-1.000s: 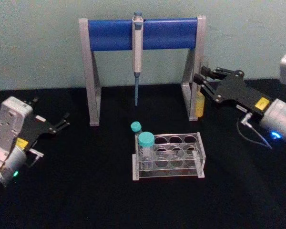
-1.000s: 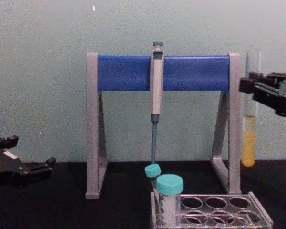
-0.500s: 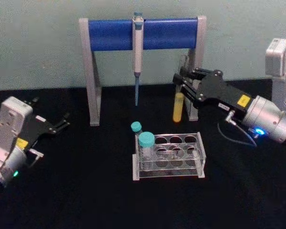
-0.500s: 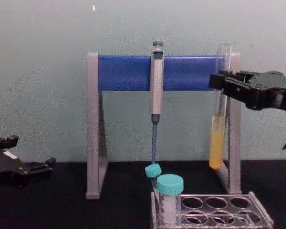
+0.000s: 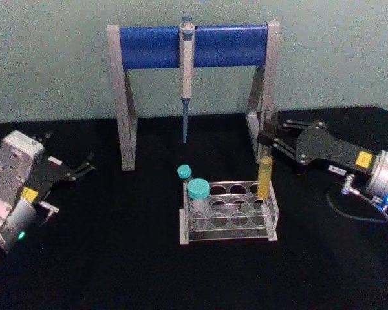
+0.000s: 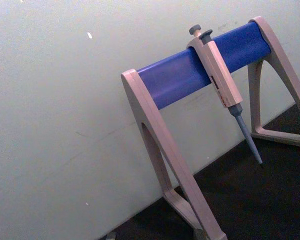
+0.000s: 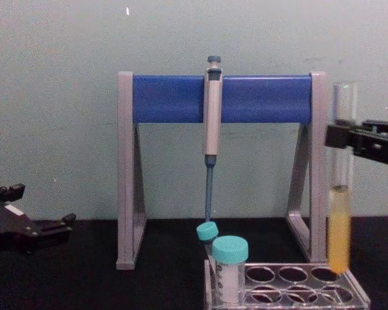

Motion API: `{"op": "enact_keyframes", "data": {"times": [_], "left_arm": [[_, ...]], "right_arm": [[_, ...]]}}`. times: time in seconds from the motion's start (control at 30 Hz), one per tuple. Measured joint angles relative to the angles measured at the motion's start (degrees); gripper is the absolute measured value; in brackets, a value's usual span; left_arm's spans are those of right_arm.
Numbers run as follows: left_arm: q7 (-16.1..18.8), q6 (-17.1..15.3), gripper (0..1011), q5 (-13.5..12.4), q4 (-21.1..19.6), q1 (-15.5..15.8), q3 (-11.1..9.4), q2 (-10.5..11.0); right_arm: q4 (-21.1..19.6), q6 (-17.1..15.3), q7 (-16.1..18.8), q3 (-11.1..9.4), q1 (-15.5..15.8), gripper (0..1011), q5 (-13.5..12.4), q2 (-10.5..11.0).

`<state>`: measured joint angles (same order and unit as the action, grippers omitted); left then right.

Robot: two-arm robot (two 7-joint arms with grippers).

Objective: Pick up the test tube from the test tube rack, shake it, then place it back into the test tube rack.

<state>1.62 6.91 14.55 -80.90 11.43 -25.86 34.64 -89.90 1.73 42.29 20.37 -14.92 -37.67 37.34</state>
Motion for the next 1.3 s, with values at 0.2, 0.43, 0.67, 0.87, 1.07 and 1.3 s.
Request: {"op": "enact_keyframes", "data": {"times": [0.2, 0.43, 0.67, 0.87, 1.07, 1.3], "left_arm": [[0.0, 0.0, 1001, 0.0, 0.0, 0.0, 0.0, 0.0], [0.0, 0.0, 1001, 0.0, 0.0, 0.0, 0.0, 0.0], [0.0, 0.0, 1001, 0.0, 0.0, 0.0, 0.0, 0.0], [0.0, 0.0, 1001, 0.0, 0.0, 0.0, 0.0, 0.0], [0.0, 0.0, 1001, 0.0, 0.0, 0.0, 0.0, 0.0], [0.0, 0.0, 1001, 0.0, 0.0, 0.0, 0.0, 0.0]], "right_arm": [[-0.17, 0.24, -3.57, -0.49, 0.06, 235, 1.76, 1.31], [3.13, 2.01, -8.38, 0.87, -3.5, 235, 6.84, -2.27], [6.25, 2.72, -9.07, 2.51, -6.7, 235, 9.47, -6.25], [6.77, 2.97, -6.8, 3.12, -7.42, 235, 8.39, -7.77], [5.91, 2.74, -1.67, 3.49, -6.83, 235, 3.45, -7.47], [4.2, 1.84, 2.98, 3.43, -5.15, 235, -1.47, -4.69]]}}
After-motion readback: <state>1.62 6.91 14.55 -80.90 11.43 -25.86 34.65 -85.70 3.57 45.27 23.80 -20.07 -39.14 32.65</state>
